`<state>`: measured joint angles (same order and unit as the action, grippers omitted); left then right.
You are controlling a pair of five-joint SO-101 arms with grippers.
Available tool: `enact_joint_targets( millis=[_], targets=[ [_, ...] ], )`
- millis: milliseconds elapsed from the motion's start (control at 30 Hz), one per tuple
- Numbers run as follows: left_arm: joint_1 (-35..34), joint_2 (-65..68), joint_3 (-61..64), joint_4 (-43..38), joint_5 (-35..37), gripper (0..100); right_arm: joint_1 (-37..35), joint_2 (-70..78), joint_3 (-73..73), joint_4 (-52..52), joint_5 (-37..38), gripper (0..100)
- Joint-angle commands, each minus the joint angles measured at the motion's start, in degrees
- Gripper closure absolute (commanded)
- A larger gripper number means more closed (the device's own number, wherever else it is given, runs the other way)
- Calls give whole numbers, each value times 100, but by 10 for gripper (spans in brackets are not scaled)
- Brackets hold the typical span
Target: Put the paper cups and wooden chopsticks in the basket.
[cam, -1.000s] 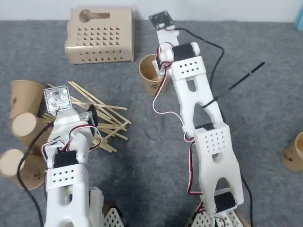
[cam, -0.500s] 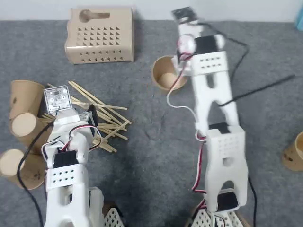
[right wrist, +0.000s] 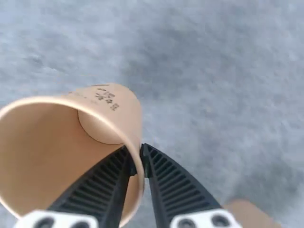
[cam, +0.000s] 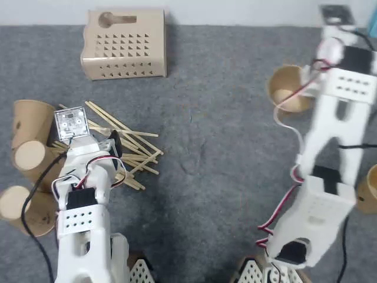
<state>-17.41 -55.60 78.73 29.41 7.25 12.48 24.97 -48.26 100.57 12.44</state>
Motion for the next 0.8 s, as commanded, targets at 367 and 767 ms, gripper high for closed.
enact_joint_targets(
  millis=[367,767],
  targets=[
    [-62,-62,-13,-167,-53,819,1385,919,114,-295,914,990],
    [-62,-53,-13,-167,-62,819,1437,110,132,242,1662,739]
  ],
)
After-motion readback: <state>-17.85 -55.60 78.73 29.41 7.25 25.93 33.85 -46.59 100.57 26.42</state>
